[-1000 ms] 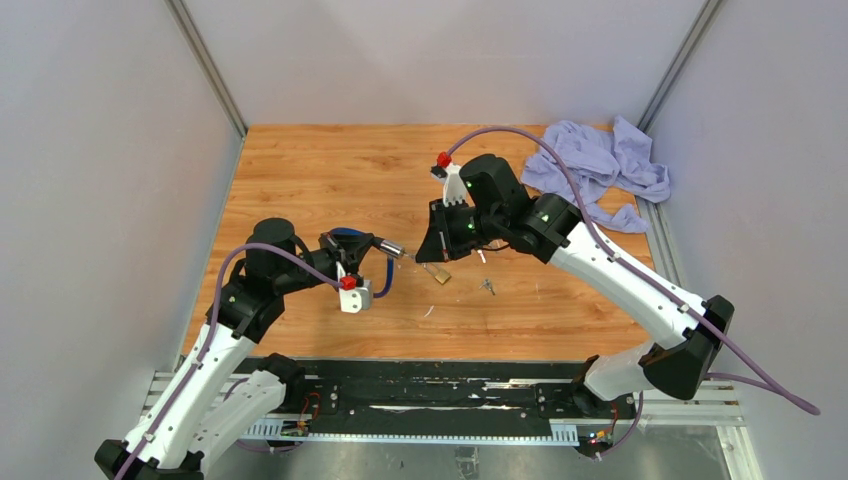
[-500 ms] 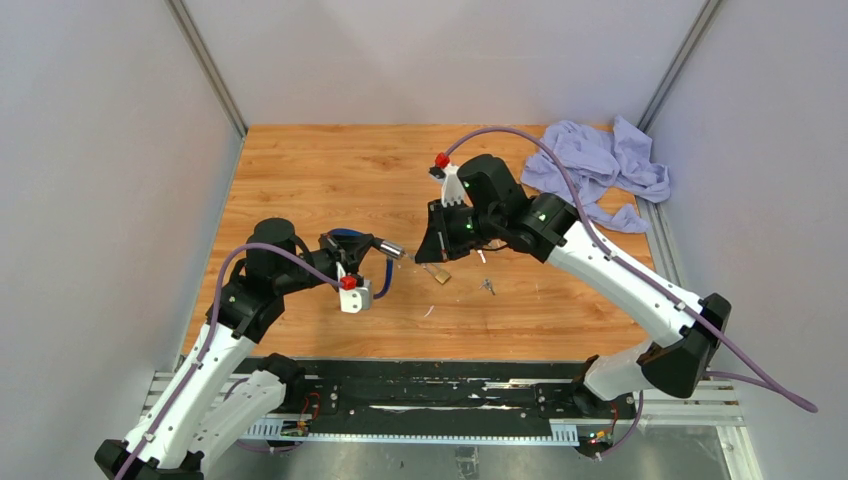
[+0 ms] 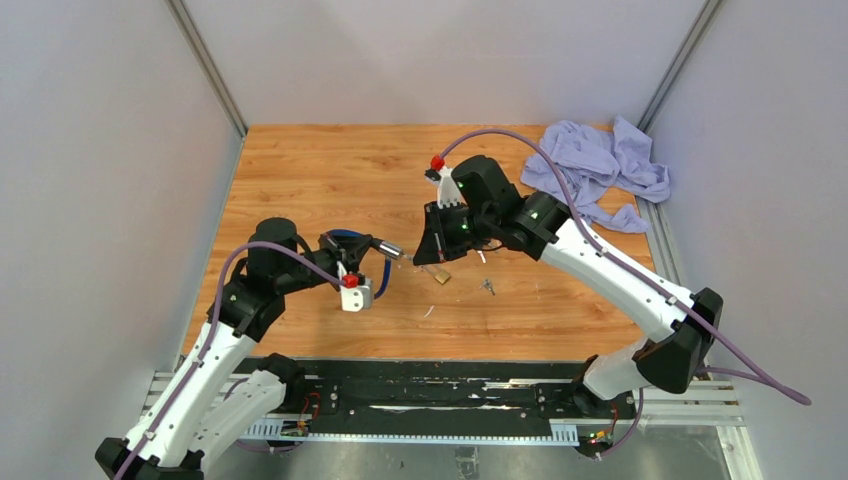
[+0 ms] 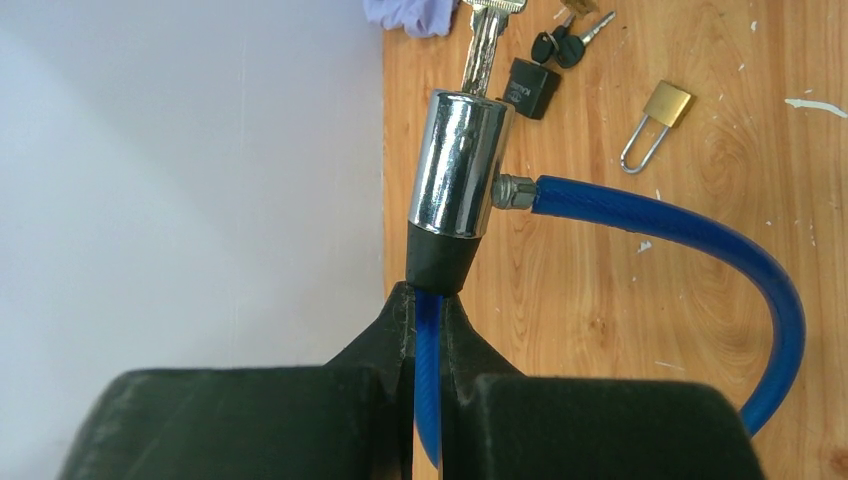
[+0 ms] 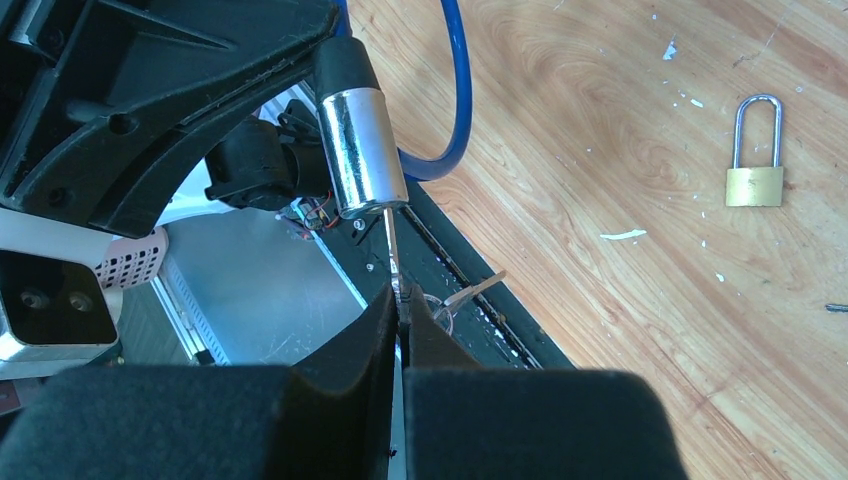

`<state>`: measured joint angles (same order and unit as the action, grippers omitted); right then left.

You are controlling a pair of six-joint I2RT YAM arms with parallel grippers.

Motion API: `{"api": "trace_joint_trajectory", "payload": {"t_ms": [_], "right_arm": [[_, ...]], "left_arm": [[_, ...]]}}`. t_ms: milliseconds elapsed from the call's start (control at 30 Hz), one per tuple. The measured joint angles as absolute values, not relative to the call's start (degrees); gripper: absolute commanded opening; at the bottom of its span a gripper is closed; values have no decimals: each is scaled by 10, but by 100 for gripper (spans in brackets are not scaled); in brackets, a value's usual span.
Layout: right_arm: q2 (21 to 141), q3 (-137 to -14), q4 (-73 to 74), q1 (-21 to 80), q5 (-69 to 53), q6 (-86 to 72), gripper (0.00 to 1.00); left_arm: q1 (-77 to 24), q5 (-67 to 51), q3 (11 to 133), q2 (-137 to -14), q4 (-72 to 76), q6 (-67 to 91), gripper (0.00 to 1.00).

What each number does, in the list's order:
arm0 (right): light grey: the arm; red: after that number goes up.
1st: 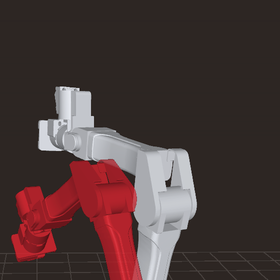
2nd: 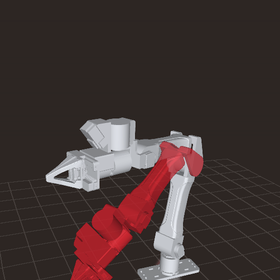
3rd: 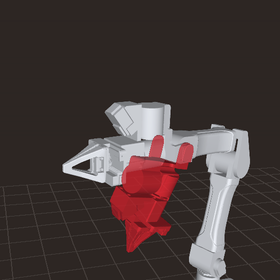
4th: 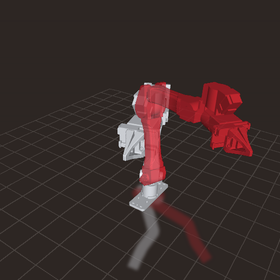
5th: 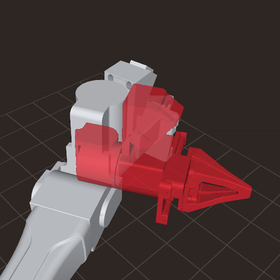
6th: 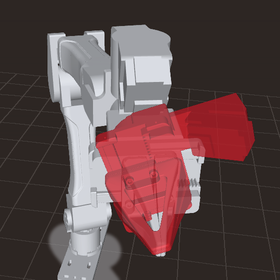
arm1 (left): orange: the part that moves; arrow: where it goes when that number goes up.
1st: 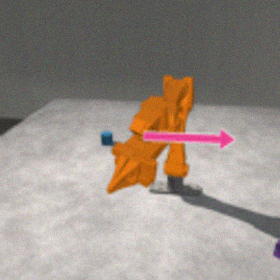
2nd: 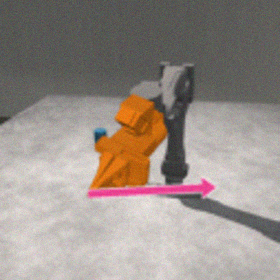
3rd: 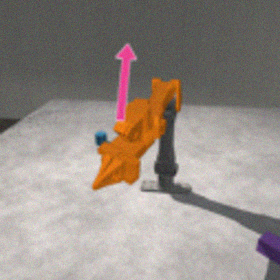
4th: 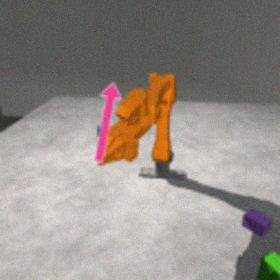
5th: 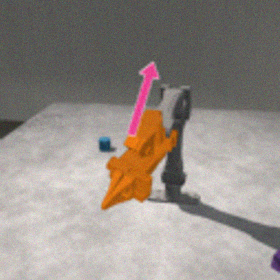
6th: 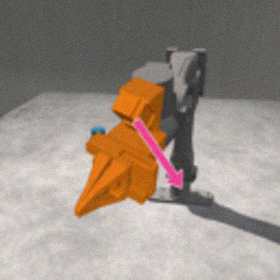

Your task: Unlock with the key

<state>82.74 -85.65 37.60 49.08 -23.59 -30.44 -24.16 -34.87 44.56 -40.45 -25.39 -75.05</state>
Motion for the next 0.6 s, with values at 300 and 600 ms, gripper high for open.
{"api": "trace_joint_trajectory", "payload": {"t_ms": [300,600], "right_arm": [[831,-857,373,491,-236,-307,0],[837,-857,376,491,-236,-307,0]], "left_arm": [[-262,-326,446,-407,-254,-754,0],[-286,-288,446,-408,-254,-777,0]]}}
